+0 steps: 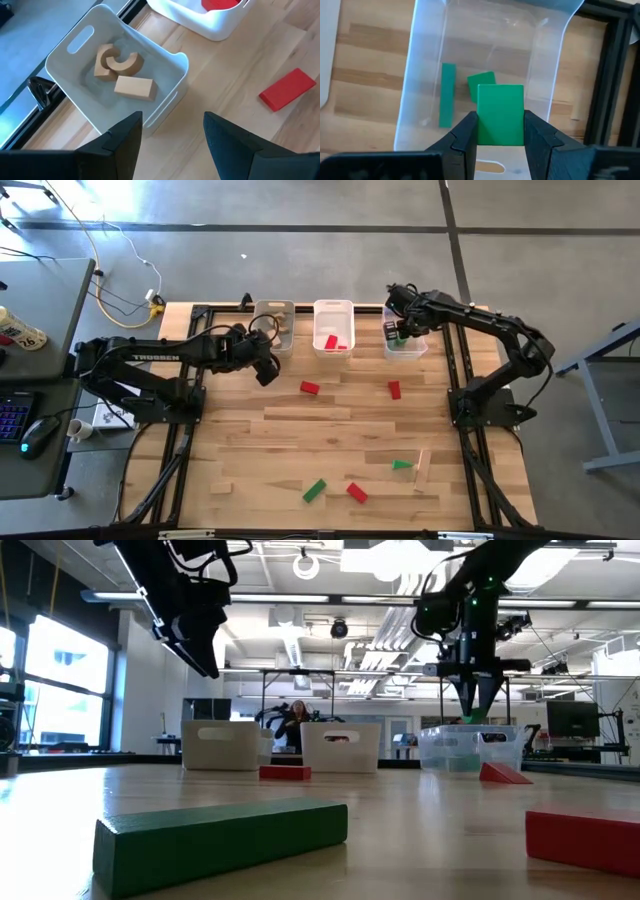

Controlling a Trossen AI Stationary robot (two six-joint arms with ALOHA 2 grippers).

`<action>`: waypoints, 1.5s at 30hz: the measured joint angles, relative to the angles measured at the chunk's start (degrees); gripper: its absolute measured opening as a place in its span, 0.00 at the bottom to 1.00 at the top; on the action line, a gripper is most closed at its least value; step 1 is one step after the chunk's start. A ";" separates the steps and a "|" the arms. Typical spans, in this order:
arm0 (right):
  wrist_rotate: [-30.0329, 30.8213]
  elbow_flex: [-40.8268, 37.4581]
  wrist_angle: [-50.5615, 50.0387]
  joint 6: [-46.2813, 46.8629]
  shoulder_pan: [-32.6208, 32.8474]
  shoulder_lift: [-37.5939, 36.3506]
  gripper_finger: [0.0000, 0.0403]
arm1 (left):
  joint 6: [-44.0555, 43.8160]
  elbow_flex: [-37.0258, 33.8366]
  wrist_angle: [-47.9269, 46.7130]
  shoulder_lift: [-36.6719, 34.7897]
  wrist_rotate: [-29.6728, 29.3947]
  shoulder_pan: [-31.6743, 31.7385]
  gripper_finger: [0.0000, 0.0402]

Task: Sort & place blocks by color
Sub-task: Put the center green block into the transparent bin, then put the right brown block into the gray bin

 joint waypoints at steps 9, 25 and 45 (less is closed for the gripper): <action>-1.28 -1.05 1.05 0.89 0.50 0.02 0.25 | -0.44 0.00 0.85 0.00 -0.04 0.00 0.50; -1.08 -8.79 10.97 1.91 1.50 0.04 0.25 | -0.46 0.00 1.28 0.00 -0.05 -0.02 0.50; -0.66 -4.76 6.05 2.32 2.94 -0.15 0.48 | -0.44 0.02 0.12 0.00 1.79 -0.04 0.50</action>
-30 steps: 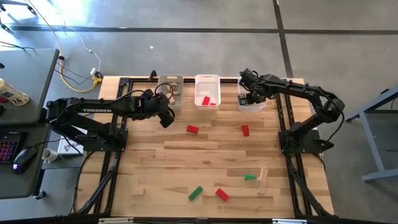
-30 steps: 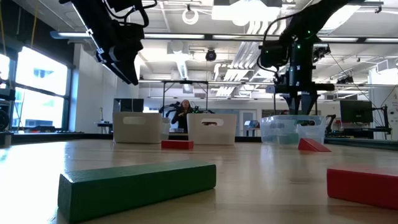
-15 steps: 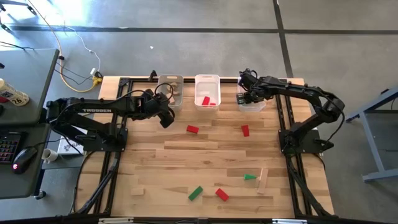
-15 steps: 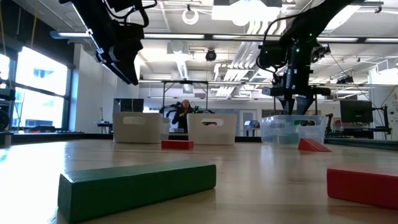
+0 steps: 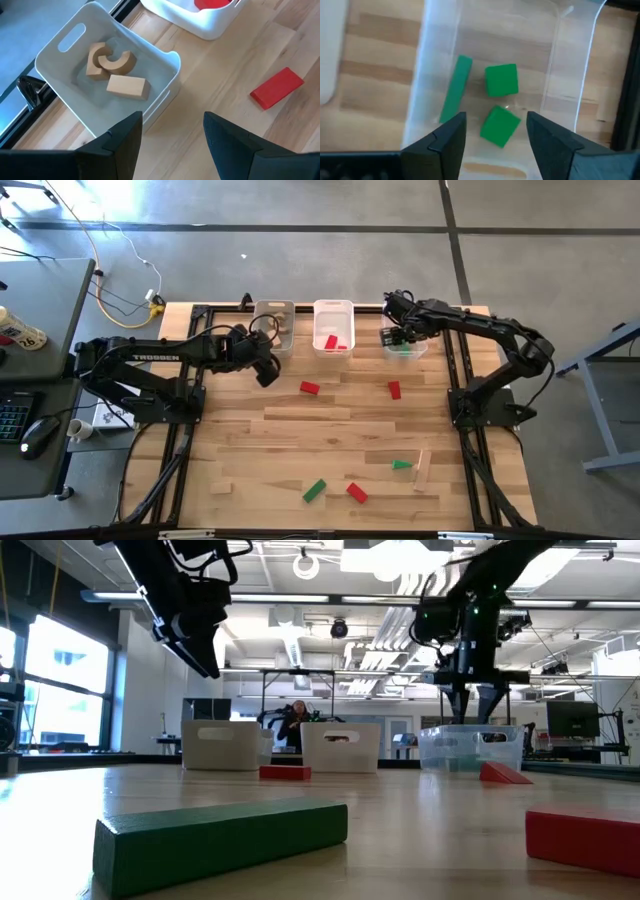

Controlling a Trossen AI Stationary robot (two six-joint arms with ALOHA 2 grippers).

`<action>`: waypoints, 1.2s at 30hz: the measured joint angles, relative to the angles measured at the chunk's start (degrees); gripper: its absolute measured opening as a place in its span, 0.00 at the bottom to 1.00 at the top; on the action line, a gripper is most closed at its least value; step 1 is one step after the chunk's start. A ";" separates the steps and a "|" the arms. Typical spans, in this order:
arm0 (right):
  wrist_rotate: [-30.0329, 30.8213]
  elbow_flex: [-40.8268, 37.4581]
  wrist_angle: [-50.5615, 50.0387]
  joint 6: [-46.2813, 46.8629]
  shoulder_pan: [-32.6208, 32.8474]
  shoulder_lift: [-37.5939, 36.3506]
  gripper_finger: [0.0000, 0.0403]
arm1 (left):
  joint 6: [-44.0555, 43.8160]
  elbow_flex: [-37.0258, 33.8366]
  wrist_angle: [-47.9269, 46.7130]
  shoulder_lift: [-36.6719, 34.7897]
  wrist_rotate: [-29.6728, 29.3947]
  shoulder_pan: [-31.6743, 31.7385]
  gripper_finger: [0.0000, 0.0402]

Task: Sort & place blocks by color
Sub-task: Put the right brown block into the gray bin

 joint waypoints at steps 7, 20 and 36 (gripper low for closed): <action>-0.13 4.21 -3.19 5.22 7.56 -2.74 0.47 | 0.00 0.00 -0.67 0.00 0.00 0.02 0.50; -4.91 4.32 -3.60 25.03 26.64 -6.09 0.47 | 2.21 0.00 -0.21 0.00 3.37 0.02 0.50; -7.43 4.32 -4.74 50.03 49.80 -6.09 0.47 | 8.00 0.00 -0.07 0.00 7.28 -0.04 0.50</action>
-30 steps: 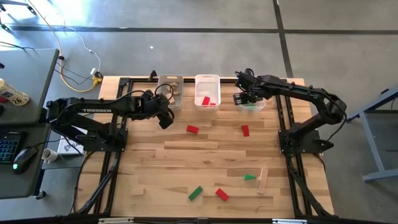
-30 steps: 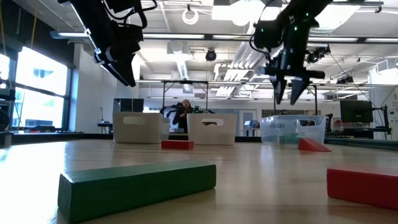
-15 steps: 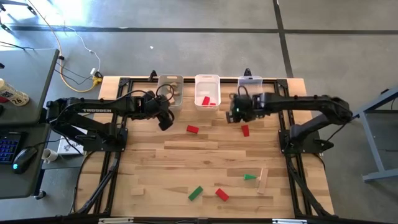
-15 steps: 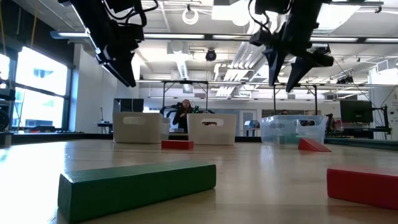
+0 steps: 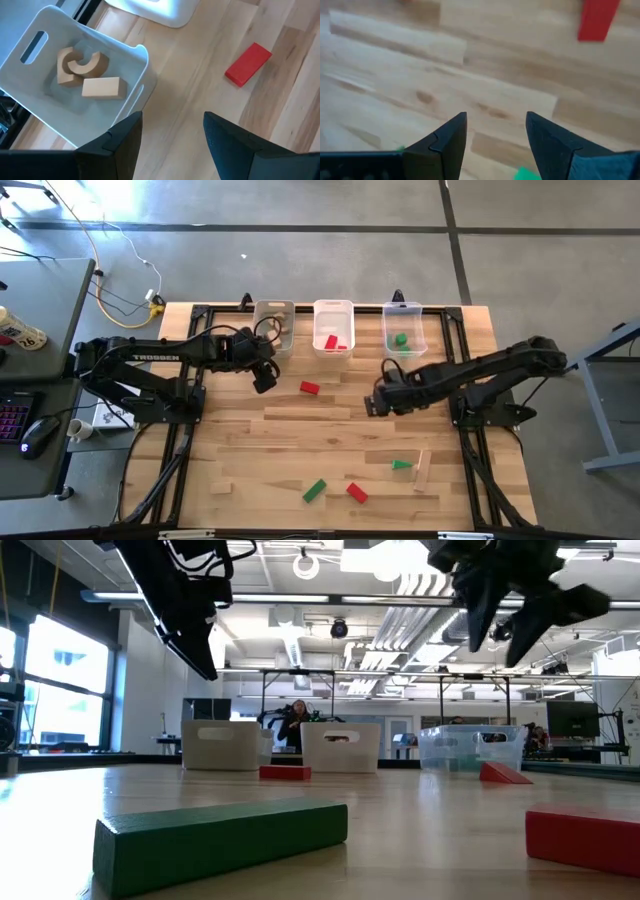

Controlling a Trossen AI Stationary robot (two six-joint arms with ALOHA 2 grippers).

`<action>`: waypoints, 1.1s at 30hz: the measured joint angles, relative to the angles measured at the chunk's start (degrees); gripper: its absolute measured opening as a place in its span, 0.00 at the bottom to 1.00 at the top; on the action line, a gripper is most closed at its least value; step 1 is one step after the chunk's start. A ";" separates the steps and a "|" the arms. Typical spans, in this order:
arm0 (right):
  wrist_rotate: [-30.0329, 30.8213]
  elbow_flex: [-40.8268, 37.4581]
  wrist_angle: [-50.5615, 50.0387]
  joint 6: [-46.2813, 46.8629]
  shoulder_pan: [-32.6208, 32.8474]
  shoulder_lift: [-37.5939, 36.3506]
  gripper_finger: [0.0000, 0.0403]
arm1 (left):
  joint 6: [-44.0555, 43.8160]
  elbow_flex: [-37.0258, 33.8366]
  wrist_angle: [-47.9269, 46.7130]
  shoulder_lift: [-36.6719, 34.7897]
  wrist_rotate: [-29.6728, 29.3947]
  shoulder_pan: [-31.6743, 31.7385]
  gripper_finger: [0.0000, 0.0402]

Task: Sort & place blocks by color
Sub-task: Put the right brown block into the gray bin

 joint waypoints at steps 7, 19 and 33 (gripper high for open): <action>-0.63 0.00 -6.51 8.06 6.45 0.00 0.47 | -0.94 0.00 0.70 0.00 0.04 0.00 0.50; -4.52 0.02 -7.42 8.93 13.65 2.79 0.47 | -2.14 0.00 0.80 0.00 -0.22 0.04 0.50; -12.32 0.02 -7.45 -24.76 22.80 3.89 0.47 | -4.45 0.00 0.88 0.00 0.32 -0.10 0.50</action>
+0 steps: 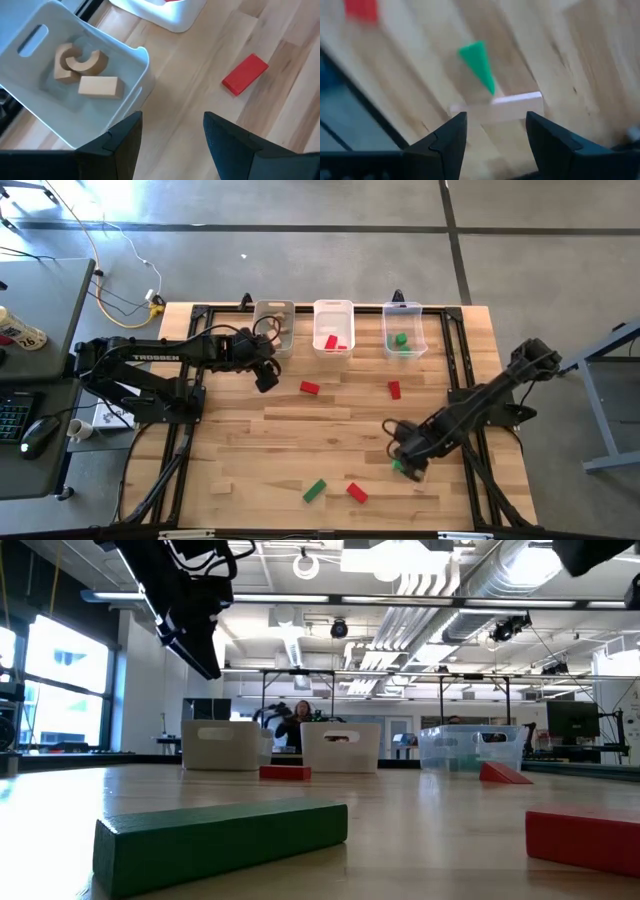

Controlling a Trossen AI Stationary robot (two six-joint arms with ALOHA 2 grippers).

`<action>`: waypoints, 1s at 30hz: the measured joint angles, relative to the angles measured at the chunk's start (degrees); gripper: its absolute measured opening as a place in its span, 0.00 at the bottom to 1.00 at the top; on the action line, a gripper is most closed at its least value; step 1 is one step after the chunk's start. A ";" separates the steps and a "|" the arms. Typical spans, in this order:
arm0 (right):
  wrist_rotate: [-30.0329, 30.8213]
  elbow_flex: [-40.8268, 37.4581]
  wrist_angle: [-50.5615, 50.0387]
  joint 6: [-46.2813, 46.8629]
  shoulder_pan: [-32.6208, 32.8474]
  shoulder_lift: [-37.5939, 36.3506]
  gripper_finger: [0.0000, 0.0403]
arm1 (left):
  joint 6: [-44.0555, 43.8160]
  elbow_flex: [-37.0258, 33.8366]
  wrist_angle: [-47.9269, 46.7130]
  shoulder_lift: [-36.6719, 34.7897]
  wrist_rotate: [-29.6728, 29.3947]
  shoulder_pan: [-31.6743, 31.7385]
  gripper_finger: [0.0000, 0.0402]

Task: Sort & place blocks by color
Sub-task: Put the right brown block into the gray bin

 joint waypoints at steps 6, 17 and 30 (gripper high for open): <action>-0.86 0.00 0.02 -28.30 3.63 0.00 0.47 | -3.37 0.00 0.20 0.00 4.07 -0.01 0.50; 0.05 -0.56 3.28 -59.25 7.41 -0.02 0.47 | -16.97 0.00 0.16 0.00 15.16 -4.23 0.50; 3.01 -4.20 11.31 -70.73 10.88 1.76 0.47 | -25.00 0.00 0.11 0.00 13.41 -14.29 0.50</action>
